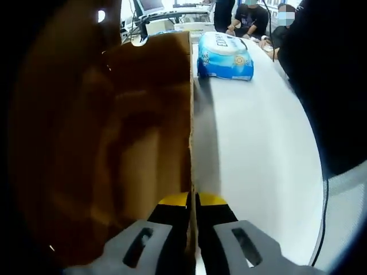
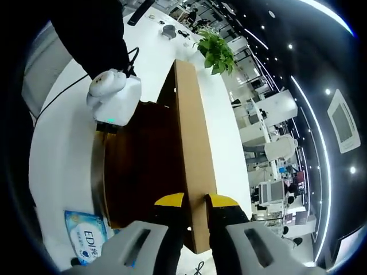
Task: Operate the shoe box by opening the lid, removing the specified soft item, and placing it in the target area until the item is outside and the box remains undamaged.
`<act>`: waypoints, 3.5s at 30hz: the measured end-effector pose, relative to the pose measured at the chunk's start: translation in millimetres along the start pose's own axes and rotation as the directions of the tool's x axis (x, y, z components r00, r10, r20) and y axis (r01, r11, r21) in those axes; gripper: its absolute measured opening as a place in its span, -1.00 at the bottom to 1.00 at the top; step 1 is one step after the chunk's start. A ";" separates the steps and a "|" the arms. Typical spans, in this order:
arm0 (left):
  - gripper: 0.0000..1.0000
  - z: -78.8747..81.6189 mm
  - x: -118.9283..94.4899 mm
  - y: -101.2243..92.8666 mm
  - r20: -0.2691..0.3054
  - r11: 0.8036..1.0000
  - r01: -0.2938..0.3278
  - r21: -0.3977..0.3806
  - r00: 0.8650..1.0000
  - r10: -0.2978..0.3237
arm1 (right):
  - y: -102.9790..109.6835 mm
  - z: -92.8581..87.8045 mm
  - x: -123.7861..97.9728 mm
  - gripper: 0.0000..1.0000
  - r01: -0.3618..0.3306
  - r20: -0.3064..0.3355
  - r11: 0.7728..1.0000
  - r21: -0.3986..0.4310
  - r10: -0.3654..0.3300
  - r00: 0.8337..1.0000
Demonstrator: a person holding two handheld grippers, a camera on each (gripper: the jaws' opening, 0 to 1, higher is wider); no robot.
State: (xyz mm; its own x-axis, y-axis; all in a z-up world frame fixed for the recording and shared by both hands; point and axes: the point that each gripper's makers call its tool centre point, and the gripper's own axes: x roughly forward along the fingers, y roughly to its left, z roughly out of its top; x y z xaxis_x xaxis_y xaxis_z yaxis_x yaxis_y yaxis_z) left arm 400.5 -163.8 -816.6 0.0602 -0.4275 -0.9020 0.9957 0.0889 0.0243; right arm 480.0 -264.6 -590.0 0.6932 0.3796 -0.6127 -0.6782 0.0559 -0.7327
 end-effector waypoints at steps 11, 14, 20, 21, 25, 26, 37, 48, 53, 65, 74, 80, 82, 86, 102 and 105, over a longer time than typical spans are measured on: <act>-0.85 0.9 -1.5 -3.7 0.016 1.000 -0.017 0.026 1.000 0.016 | 19.5 1.6 -6.4 -0.77 -0.012 0.009 1.000 0.023 0.012 1.000; -0.89 1.4 -1.6 -2.3 0.016 1.000 -0.020 0.017 1.000 0.020 | 25.0 2.0 -8.2 -0.77 -0.019 0.012 0.999 0.035 0.018 1.000; -0.98 1.7 -1.6 1.2 0.017 0.999 -0.035 0.027 0.999 0.035 | 30.8 1.5 -10.2 -0.77 -0.020 0.017 1.000 0.024 0.020 1.000; -0.98 1.7 -1.6 1.1 0.019 0.999 -0.038 0.025 0.999 0.037 | 33.4 1.7 -10.7 -0.77 -0.026 0.020 0.999 0.037 0.026 0.999; -0.98 2.9 -1.3 1.6 0.023 0.999 -0.048 0.021 0.999 0.048 | 43.8 2.5 -12.1 -0.76 -0.035 0.023 0.999 0.022 0.034 0.999; -0.98 3.1 -1.2 2.2 0.022 0.999 -0.049 0.018 0.999 0.048 | 46.3 2.9 -11.8 -0.76 -0.036 0.025 0.999 0.022 0.036 0.999; -0.98 3.9 0.4 4.2 0.050 0.999 -0.053 -0.005 0.997 0.053 | 47.7 0.1 -7.4 -0.75 -0.039 0.029 0.995 0.087 0.037 0.999; -0.98 3.6 0.1 2.3 0.049 0.999 -0.051 0.002 0.998 0.051 | 40.2 -5.6 7.0 -0.39 -0.086 0.027 0.994 0.063 0.084 0.996; -0.97 2.9 -0.3 1.1 0.051 0.998 -0.057 0.001 0.997 0.057 | 43.6 -7.9 7.4 -0.44 -0.112 0.041 0.992 0.061 0.110 0.993; -0.78 4.8 -2.7 -1.4 0.056 0.998 -0.055 -0.033 0.997 0.057 | 45.9 -7.1 6.3 -0.45 -0.114 0.049 0.990 0.080 0.110 0.993; -0.47 34.4 -46.4 3.1 0.148 0.982 -0.173 -0.081 0.972 0.184 | 45.5 -7.1 7.5 -0.45 -0.123 0.055 0.989 0.087 0.118 0.991; -0.36 35.1 -82.5 -12.7 0.132 0.972 -0.226 -0.058 0.964 0.232 | 44.7 -6.5 7.7 -0.45 -0.130 0.060 0.987 0.094 0.124 0.990; -0.31 40.0 -97.9 -15.5 0.146 0.964 -0.252 -0.082 0.954 0.262 | 44.3 -6.9 8.2 -0.45 -0.130 0.065 0.986 0.099 0.124 0.990; -0.27 56.6 -130.9 -20.0 0.201 0.942 -0.294 -0.162 0.925 0.323 | 44.6 -6.1 8.4 -0.45 -0.133 0.073 0.986 0.099 0.126 0.989; 0.09 63.1 -198.4 35.0 0.062 0.860 -0.509 0.046 0.860 0.506 | 42.8 -6.0 11.5 -0.45 -0.132 0.101 0.984 0.120 0.121 0.988; 0.11 59.5 -187.6 41.1 0.037 0.868 -0.489 0.085 0.872 0.488 | 42.7 -5.3 12.2 -0.45 -0.133 0.102 0.983 0.122 0.121 0.987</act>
State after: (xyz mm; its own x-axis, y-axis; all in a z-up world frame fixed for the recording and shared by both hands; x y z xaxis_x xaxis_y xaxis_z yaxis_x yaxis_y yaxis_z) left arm 434.3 -133.5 -620.8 0.5411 -0.3626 -0.7588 0.8407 0.2102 0.4991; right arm 460.8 -262.4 -630.4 0.5774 0.4760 -0.6633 -0.7893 0.1174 -0.6027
